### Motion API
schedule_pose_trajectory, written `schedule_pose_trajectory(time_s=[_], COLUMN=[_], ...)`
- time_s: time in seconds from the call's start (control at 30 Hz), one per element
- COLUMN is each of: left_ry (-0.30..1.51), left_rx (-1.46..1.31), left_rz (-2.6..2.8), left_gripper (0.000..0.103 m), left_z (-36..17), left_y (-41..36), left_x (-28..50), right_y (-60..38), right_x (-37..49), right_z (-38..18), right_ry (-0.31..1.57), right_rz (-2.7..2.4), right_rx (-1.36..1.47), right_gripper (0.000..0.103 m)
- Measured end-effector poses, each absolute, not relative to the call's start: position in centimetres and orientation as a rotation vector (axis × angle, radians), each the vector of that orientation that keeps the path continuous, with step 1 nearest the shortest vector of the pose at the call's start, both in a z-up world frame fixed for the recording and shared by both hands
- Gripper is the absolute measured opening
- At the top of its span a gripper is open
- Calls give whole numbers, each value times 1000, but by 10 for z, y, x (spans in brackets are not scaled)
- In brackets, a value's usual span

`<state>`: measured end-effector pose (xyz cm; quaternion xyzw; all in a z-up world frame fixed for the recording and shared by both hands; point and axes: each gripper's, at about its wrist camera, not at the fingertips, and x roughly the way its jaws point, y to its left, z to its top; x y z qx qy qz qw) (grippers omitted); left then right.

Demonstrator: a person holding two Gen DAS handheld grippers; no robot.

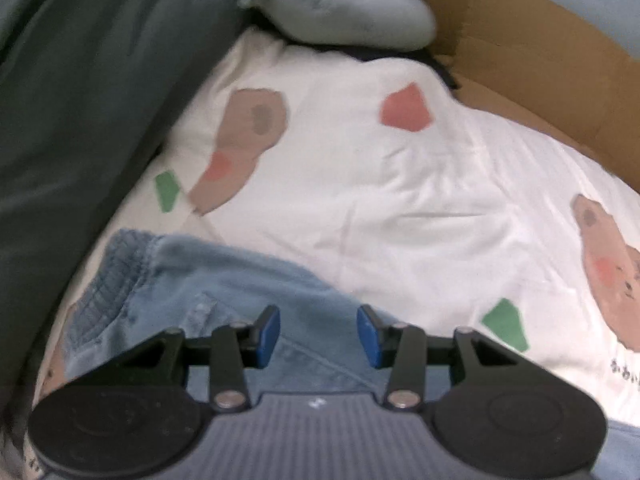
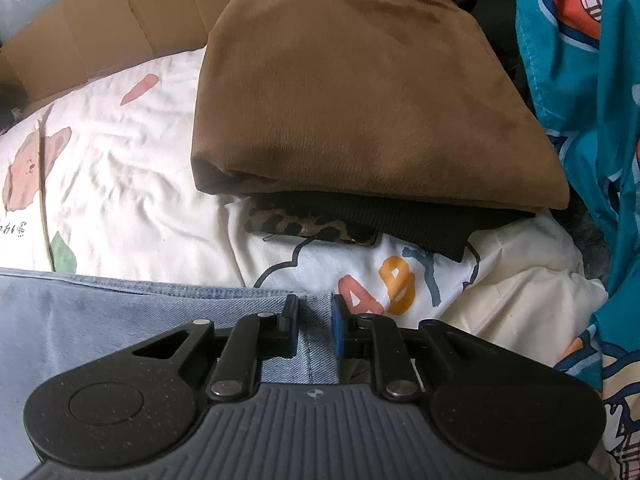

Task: Fold clothes
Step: 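Lower the hems onto the waistband and open both grippers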

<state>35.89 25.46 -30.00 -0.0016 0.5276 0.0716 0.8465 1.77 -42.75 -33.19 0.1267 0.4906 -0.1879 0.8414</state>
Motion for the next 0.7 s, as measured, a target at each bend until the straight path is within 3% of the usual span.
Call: schedule_pose_trajectory(time_s=[0.2,0.7], left_ry=[1118,1071], left_rx=[92,633], left_rz=[-44,-725], left_gripper=[46,46], left_z=[-300,-325], left_y=[209,65], left_x=[357,307], right_y=[-426,-422], right_x=[18,19], right_z=[-324,-318], right_ry=[1023,1012], right_rz=[-419,-469], right_rx=[251,216], right_gripper=[15,14])
